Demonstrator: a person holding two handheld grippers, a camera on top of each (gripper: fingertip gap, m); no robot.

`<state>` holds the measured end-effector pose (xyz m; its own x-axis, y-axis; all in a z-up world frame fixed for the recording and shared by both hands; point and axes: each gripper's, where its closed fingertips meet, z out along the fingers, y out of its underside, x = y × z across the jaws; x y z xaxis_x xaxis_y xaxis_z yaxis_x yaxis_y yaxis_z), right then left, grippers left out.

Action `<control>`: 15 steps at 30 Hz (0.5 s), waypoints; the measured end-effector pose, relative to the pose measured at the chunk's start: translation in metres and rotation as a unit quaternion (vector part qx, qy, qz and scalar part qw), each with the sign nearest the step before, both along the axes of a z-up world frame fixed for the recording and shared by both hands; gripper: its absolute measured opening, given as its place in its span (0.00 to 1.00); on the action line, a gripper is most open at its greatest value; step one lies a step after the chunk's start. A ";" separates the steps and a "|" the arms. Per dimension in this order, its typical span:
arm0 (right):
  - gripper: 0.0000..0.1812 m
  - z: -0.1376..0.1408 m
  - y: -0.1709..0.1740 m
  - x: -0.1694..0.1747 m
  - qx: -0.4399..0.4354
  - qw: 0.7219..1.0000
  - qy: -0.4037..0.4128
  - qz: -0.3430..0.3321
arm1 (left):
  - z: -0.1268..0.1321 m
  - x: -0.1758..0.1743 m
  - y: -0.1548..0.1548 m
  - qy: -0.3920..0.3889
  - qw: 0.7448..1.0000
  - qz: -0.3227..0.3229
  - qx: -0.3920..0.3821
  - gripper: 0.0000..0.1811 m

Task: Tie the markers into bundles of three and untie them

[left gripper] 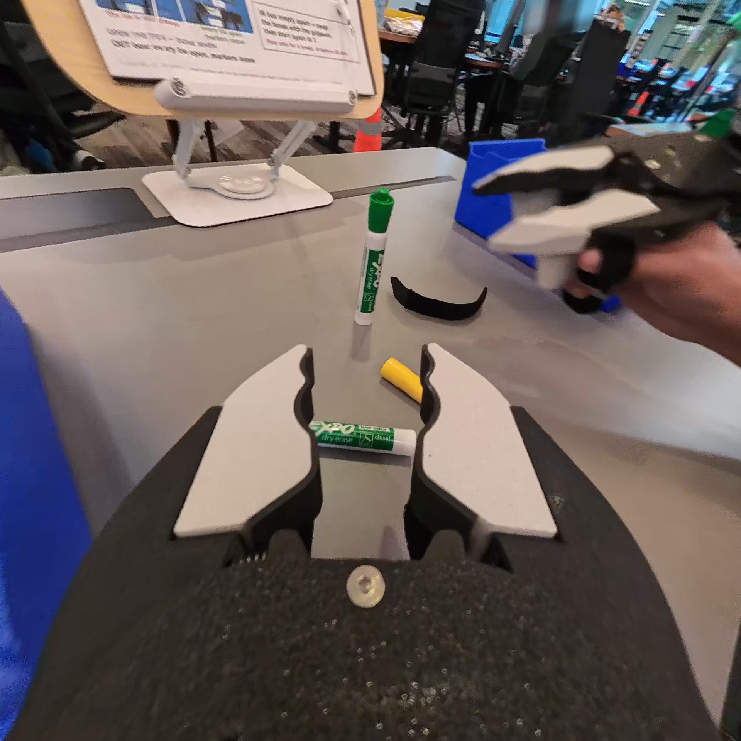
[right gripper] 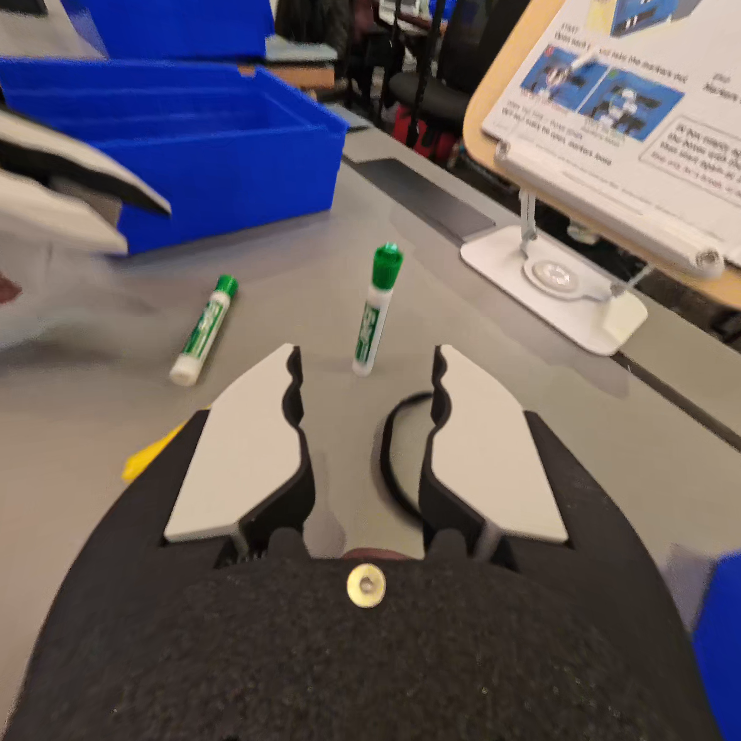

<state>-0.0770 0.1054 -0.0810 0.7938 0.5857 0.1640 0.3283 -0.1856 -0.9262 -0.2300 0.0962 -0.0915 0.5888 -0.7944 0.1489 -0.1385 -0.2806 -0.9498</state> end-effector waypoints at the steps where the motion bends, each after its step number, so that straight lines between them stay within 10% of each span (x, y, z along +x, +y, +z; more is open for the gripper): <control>1: 0.35 -0.007 -0.016 0.005 -0.010 1.000 -0.008 -0.006 | 0.002 -0.005 -0.003 -0.001 1.000 0.011 0.004 0.28; 15: 0.46 -0.042 -0.105 0.034 -0.020 0.997 0.068 -0.041 | -0.020 -0.013 -0.075 0.011 1.000 -0.003 0.018 0.37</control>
<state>-0.0430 0.0003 -0.1230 0.8526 0.5217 0.0291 0.1820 -0.2444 -0.9524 -0.2427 0.0211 -0.1119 0.5866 -0.8028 0.1068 -0.1605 -0.2445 -0.9563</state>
